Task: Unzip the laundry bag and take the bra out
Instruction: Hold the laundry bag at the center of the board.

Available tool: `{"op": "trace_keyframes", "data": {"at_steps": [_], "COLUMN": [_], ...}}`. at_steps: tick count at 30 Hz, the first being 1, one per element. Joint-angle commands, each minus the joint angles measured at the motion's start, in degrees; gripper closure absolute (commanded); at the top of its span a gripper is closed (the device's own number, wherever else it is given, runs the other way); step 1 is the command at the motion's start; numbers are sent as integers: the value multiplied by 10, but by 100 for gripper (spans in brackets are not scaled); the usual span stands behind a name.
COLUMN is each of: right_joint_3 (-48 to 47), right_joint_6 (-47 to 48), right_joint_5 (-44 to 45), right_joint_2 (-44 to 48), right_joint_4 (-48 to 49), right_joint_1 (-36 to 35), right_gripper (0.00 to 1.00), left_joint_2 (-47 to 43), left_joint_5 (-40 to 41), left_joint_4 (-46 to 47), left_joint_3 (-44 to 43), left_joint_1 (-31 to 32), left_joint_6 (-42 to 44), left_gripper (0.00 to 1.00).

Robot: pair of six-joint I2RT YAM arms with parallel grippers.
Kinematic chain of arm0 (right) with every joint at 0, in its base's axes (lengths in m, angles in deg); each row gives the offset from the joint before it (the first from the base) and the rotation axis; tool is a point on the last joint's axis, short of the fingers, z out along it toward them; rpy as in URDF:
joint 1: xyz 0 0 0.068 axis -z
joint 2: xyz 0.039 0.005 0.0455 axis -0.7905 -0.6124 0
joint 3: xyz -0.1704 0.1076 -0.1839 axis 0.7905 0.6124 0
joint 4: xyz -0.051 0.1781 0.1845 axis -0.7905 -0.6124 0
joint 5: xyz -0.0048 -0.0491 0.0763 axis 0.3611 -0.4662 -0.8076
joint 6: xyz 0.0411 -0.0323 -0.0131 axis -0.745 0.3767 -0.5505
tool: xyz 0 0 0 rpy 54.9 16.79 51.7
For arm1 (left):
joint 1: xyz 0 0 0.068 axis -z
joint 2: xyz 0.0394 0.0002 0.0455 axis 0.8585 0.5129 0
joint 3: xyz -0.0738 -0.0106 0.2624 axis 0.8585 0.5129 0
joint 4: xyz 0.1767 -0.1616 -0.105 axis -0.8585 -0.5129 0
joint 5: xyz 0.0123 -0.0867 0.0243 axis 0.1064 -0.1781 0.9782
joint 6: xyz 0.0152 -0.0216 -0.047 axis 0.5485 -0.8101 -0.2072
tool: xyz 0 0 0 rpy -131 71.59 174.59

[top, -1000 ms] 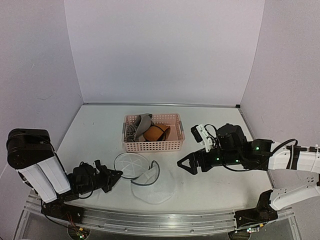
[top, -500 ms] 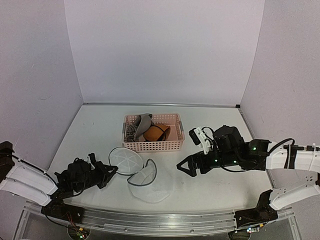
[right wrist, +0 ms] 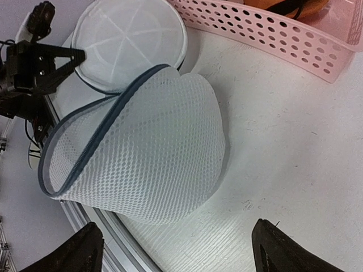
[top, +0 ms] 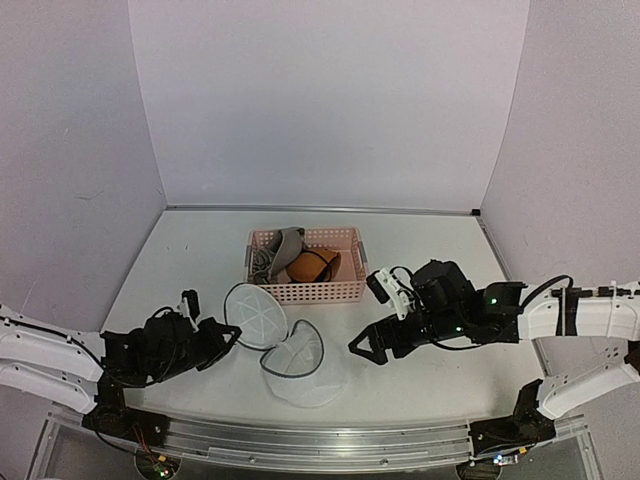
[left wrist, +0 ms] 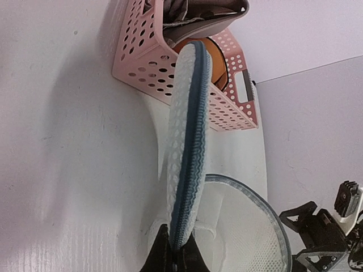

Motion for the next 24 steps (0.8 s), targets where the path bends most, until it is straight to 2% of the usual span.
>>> {"op": "trace_keyframes", "data": {"at_steps": [1, 5, 8, 14, 24], "right_joint_3": [-23, -22, -18, -8, 12], "right_joint_6": [3, 3, -8, -53, -127], "right_joint_5": [-7, -8, -8, -12, 10], "right_joint_2": [-20, -43, -59, -96, -154], "right_joint_4": [9, 14, 37, 101, 216], "right_joint_1": [-22, -45, -57, -70, -100], "right_gripper": [11, 15, 19, 30, 57], "left_joint_2": [-31, -37, -31, 18, 147], "left_joint_5": [87, 118, 134, 238, 337], "left_joint_4": [-128, -190, -202, -233, -323], "left_joint_3": [-74, -126, -154, -231, -354], "left_joint_1": [22, 44, 67, 167, 269], "left_joint_6": [53, 96, 131, 200, 288], "left_gripper": [100, 100, 100, 100, 100]}}
